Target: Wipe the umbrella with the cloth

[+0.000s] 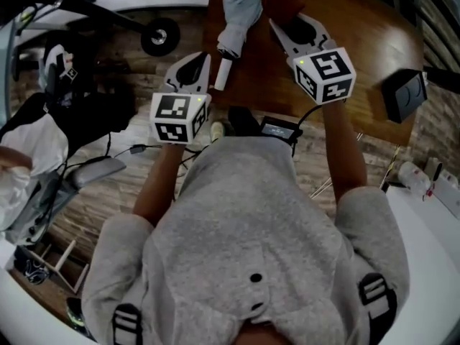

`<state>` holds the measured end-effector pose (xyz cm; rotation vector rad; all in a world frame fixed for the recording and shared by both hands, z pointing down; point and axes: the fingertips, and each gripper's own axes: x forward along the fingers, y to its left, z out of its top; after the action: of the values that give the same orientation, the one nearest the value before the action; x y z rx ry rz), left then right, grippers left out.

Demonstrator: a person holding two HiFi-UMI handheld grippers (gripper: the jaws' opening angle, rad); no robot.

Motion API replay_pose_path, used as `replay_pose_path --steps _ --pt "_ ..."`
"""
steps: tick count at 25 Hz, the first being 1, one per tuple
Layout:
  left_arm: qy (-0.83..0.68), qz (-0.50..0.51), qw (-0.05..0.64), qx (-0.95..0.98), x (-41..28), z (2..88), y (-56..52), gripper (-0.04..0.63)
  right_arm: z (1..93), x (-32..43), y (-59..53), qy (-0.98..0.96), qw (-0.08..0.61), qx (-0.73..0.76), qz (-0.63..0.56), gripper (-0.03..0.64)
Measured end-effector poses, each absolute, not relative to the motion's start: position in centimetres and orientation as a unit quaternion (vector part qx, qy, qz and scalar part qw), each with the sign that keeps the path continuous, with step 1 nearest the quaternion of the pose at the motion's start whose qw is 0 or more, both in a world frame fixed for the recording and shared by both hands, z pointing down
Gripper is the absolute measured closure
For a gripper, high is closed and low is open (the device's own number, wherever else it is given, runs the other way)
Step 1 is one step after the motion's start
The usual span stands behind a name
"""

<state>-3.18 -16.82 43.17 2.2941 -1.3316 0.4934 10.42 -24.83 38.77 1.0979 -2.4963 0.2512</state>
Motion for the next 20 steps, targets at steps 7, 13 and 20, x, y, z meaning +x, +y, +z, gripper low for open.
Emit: replay_pose_path --steps 7,13,20 --pt "-0.463 0.230 0.264 0.814 -1.3 48.5 -16.7 0.580 43.2 10.4 -29.5 -0.891 0.257 0.366 0.086 0.522" --pt "-0.449 0.269 0.291 0.801 0.1 53.8 -16.3 0.578 48.7 10.1 -33.3 -0.882 0.291 0.359 0.097 0.520" --pt "-0.448 0.276 0.332 0.783 -0.2 58.4 -15.9 0.580 52.7 6.6 -32.5 -0.881 0.333 0.325 0.087 0.520"
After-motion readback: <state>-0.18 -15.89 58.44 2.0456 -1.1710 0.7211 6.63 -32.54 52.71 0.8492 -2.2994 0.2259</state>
